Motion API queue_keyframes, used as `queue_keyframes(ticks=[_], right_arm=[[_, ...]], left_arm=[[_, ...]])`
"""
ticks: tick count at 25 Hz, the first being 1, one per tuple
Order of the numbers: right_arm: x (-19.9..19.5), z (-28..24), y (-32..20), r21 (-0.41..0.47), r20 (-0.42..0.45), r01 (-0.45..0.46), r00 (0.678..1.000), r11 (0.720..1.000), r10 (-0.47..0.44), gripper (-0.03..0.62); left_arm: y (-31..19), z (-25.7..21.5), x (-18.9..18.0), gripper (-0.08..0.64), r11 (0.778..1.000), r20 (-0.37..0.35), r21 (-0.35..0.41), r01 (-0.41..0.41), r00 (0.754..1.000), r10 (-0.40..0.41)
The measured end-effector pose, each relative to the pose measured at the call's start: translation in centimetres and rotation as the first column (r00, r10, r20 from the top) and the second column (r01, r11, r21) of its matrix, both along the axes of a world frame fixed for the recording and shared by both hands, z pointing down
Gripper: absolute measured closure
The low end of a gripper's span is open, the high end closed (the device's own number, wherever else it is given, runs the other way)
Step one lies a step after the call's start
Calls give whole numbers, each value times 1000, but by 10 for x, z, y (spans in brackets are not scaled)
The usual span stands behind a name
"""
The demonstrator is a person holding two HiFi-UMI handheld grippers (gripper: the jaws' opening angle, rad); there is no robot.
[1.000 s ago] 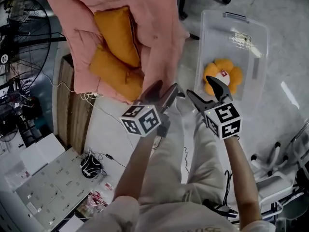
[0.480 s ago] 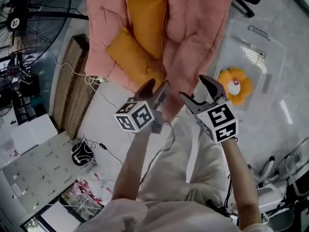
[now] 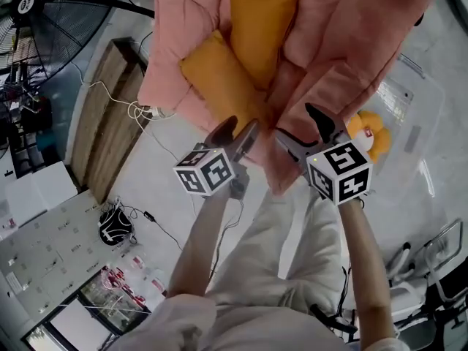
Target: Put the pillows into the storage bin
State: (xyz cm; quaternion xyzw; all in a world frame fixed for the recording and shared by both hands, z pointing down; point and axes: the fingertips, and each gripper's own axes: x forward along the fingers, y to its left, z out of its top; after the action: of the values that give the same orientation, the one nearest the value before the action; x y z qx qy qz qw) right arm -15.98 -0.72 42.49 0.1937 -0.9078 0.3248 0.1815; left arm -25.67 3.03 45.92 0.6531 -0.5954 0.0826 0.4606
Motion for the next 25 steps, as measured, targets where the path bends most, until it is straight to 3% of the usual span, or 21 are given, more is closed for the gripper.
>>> queue_keyframes(ticks=[16, 25], right_arm=[[-113, 75, 0, -119, -98, 35, 994, 992, -47, 199], [-146, 121, 0, -156, -167, 60, 982, 986, -86, 170]], left_arm=[[12, 81, -139, 251, 987, -23, -104, 122, 992, -125], [-2, 117, -181, 176, 963, -94, -115, 243, 963, -254]])
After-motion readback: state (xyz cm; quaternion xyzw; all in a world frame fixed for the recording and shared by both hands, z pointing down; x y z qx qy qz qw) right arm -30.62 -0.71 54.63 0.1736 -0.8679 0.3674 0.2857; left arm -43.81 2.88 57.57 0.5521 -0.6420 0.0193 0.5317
